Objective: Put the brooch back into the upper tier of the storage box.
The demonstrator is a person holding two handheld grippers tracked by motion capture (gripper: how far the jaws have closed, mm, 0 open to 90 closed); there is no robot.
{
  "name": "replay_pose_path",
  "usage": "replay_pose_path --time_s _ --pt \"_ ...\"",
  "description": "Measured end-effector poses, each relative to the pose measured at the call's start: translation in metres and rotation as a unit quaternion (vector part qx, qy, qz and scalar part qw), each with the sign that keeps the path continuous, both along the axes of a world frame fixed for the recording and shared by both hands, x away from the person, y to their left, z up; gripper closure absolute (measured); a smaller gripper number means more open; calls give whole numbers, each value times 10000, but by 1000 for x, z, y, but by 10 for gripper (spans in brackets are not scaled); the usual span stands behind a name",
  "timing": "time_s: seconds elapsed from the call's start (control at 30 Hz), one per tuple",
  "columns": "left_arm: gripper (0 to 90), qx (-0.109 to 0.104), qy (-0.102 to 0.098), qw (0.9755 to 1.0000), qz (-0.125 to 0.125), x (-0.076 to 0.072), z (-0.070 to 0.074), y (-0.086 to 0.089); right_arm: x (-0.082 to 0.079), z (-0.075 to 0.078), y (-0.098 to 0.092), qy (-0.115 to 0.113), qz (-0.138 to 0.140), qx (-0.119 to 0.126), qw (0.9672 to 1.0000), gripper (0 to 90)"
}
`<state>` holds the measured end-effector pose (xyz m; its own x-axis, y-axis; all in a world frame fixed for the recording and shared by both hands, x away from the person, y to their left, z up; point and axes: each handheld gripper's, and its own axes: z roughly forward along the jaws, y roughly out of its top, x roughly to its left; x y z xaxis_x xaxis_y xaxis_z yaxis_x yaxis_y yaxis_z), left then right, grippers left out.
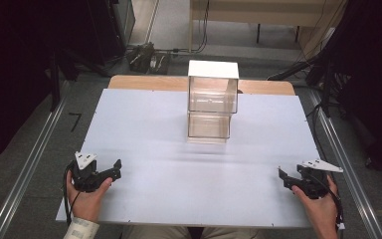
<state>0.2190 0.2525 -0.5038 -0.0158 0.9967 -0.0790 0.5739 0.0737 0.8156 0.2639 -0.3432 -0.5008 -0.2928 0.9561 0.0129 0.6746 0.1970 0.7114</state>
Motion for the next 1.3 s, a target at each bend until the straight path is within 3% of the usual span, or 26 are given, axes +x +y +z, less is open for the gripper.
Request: replay_pose_path --time_s 0.37,0.93,1.3 --pt "62 -31 -18 10000 26 0 0 0 8 -3 4 84 99 -19 9999 378" --pt "63 -37 1 10000 -1 0 0 0 16 -6 10 122 345 -145 9992 655" --pt "68 -47 1 10000 -10 0 0 0 17 -7 8 163 312 -142 9993 825"
